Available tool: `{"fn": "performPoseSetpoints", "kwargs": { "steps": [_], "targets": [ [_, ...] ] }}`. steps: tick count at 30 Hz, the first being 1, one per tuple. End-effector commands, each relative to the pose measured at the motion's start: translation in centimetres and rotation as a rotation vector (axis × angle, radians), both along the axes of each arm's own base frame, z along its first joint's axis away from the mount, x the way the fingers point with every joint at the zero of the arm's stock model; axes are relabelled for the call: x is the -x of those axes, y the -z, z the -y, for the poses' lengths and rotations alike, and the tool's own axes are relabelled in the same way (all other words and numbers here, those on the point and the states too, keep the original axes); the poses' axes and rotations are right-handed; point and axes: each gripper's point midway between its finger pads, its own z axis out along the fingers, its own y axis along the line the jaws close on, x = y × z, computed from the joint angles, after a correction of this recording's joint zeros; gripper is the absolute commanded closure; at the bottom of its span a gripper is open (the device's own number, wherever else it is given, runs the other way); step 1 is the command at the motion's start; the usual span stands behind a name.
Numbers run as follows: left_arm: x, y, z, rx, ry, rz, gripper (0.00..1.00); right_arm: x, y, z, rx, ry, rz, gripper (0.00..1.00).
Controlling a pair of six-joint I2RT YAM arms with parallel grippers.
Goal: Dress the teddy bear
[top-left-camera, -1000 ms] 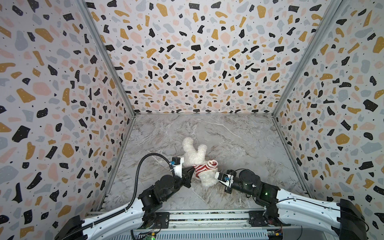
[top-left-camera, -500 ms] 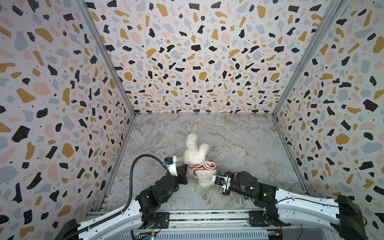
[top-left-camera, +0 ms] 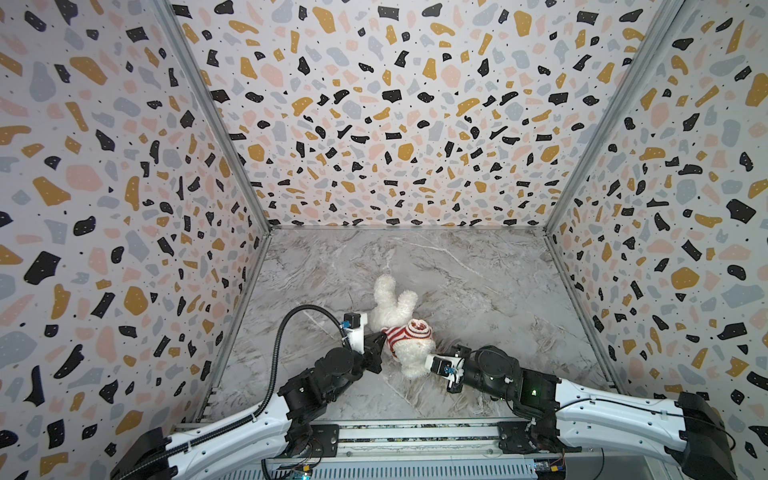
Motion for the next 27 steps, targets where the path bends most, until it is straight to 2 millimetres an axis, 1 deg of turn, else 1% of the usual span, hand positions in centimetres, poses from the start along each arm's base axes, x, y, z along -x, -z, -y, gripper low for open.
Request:
{"fn": "performPoseSetpoints", "kwargs": {
  "steps": [1,2,5,7,9,13,16,20,23,25,27],
  "targets": [
    [1.6,-3.7,2.1,0.067,0.165,0.112,1.00,-0.5,-1.5,0.3,-0.029,0.032,0.054,1.00],
    [1.9,-3.9,2.1,0.066,0.179,0.117,0.95,-0.6,-1.5,0.4,-0.031,0.037,0.063,1.00],
    [2.5,-5.0,1.7,0.073,0.198,0.136,0.70,-0.6,-2.2,0.6,-0.044,0.042,0.123,1.00],
    [2.7,-5.9,1.2,0.088,0.190,0.151,0.62,-0.6,-2.6,0.6,-0.044,0.045,0.177,1.00],
    [2.7,-7.0,0.6,0.101,0.166,0.163,0.58,-0.6,-2.8,0.5,-0.039,0.046,0.224,1.00],
    [2.2,-7.8,-0.3,0.078,0.114,0.154,0.57,-0.7,-2.7,0.2,-0.031,0.044,0.280,1.00],
    [1.5,-7.5,-0.2,0.031,0.089,0.128,0.64,-0.6,-2.4,0.1,-0.026,0.033,0.292,1.00],
    [2.3,-7.2,2.0,0.025,0.199,0.114,0.66,-0.5,-2.2,-0.2,-0.018,0.022,0.282,1.00],
    [3.1,-7.2,3.3,0.046,0.280,0.109,0.71,-0.5,-1.9,-0.2,-0.015,0.023,0.272,1.00],
    [3.6,-7.4,3.9,0.070,0.316,0.107,0.72,-0.5,-1.7,-0.2,-0.012,0.025,0.270,1.00],
    [4.2,-7.9,4.3,0.110,0.346,0.116,0.75,-0.7,-1.6,-0.1,-0.009,0.032,0.270,1.00]
  ]
}}
